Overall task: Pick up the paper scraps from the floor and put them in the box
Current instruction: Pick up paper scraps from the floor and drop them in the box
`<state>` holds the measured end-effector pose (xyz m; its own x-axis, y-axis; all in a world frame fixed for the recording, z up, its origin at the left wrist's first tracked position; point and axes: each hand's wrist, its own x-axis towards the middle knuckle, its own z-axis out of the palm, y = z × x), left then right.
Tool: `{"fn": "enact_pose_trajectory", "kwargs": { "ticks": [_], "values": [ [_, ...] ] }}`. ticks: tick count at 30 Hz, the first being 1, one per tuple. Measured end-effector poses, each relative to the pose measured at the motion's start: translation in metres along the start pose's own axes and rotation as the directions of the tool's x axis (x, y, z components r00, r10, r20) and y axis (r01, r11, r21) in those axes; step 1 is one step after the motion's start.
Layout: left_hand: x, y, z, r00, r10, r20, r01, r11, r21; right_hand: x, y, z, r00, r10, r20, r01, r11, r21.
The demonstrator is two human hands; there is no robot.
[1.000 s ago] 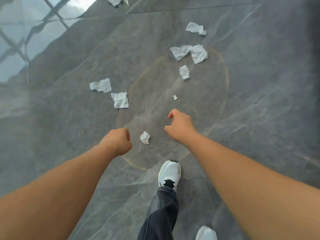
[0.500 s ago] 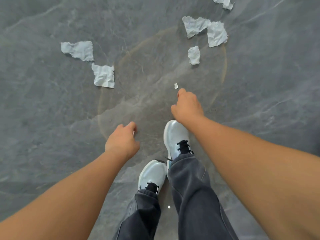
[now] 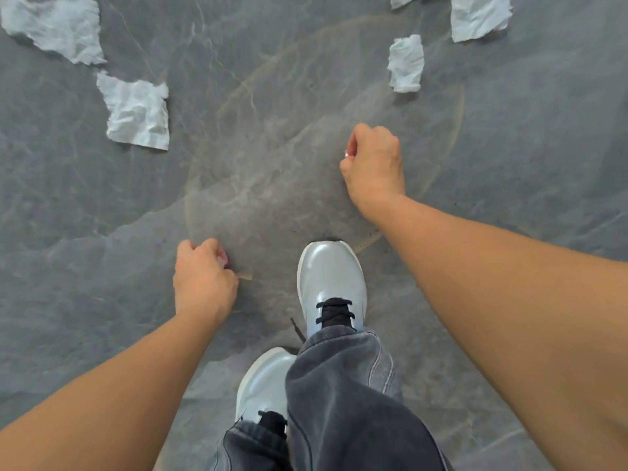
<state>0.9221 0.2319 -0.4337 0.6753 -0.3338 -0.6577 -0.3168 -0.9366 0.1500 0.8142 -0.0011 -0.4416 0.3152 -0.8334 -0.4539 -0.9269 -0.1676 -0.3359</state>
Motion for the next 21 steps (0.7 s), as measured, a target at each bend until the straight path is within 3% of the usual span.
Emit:
{"fn": "enact_pose_trajectory", "kwargs": {
  "ticks": [4,8,13,17,21],
  "values": [
    [0.012,0.018,-0.016,0.993,0.090,0.078,-0.092,0.995,0.030,0.002,0.003,-0.006,0.995,0.059,0.085,-0.061,0.998,0.020],
    [0.026,0.043,-0.031,0.983,0.173,0.066,-0.172,0.985,-0.014,-0.001,0.001,-0.006,0.985,0.149,0.090,-0.156,0.985,0.071],
    [0.034,0.047,-0.051,0.989,0.150,-0.010,-0.150,0.980,-0.132,-0.004,-0.040,0.007,0.970,-0.085,0.226,0.095,0.995,-0.032],
    [0.027,0.015,-0.073,0.998,0.044,-0.052,-0.055,0.972,-0.230,-0.010,-0.100,0.029,0.926,-0.254,0.278,0.259,0.966,0.017],
    [0.014,-0.043,-0.093,0.993,-0.084,-0.077,0.063,0.967,-0.247,-0.029,-0.167,0.050,0.811,-0.485,0.327,0.508,0.861,0.018]
  ]
}}
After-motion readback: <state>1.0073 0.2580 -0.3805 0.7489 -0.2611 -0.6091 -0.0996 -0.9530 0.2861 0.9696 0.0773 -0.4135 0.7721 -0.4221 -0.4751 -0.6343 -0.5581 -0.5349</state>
